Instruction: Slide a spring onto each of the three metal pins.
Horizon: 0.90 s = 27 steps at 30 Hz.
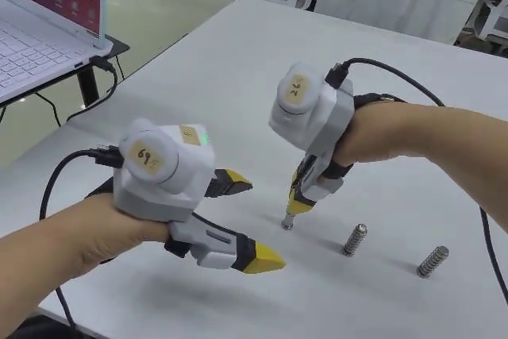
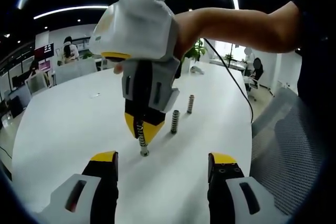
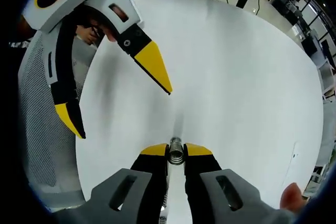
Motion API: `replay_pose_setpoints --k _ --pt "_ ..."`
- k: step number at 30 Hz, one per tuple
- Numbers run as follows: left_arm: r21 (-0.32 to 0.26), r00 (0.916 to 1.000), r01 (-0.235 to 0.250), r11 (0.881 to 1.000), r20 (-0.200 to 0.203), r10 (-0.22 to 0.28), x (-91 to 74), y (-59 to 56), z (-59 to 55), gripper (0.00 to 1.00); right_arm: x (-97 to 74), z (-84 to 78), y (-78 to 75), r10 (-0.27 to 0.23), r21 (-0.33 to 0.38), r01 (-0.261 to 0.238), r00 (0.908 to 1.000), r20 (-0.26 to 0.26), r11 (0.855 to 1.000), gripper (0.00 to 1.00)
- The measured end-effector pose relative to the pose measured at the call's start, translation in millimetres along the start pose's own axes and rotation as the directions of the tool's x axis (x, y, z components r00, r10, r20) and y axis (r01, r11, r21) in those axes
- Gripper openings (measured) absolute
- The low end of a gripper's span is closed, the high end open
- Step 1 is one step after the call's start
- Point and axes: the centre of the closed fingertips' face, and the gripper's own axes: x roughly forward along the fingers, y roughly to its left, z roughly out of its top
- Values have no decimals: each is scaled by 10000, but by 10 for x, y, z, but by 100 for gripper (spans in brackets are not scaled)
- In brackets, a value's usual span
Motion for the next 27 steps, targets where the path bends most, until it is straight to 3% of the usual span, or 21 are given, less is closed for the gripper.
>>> replay_pose_setpoints --k 19,27 --pt "-67 10000 1 10000 -51 -2 -2 8 -21 64 222 -87 8 123 297 -121 9999 -97 9995 9" --pt "-37 9999 55 10000 -101 -55 7 -8 -25 63 214 -94 56 227 432 -222 9997 -111 9988 9"
